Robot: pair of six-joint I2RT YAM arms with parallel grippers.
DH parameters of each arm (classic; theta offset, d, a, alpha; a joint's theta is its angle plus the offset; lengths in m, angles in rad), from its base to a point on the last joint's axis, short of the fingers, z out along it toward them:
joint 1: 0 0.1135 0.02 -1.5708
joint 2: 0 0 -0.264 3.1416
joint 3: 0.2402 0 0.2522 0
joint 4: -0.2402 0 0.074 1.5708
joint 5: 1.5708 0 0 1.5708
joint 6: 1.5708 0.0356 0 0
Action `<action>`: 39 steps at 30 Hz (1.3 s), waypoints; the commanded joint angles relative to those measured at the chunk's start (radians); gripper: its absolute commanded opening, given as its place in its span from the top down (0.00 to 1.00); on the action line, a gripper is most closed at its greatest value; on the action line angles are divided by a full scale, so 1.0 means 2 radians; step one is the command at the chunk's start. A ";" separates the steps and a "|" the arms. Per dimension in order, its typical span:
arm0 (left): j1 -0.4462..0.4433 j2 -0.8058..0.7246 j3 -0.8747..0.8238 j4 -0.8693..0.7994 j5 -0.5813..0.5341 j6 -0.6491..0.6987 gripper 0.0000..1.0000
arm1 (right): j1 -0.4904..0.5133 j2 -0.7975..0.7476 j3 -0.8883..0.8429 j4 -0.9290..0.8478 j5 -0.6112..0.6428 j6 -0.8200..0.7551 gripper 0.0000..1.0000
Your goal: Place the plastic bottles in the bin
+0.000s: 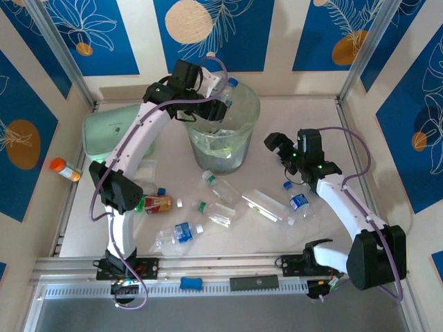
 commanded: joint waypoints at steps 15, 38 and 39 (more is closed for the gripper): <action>-0.002 -0.014 0.046 0.009 0.015 -0.012 0.13 | 0.001 0.003 -0.004 0.002 -0.005 -0.013 0.00; 0.217 -0.330 -0.390 0.065 -0.119 0.032 0.01 | -0.029 0.002 -0.008 0.015 -0.021 -0.024 0.01; 0.228 -0.342 -0.413 0.073 -0.122 0.032 0.01 | -0.031 0.004 -0.006 0.015 -0.024 -0.025 0.01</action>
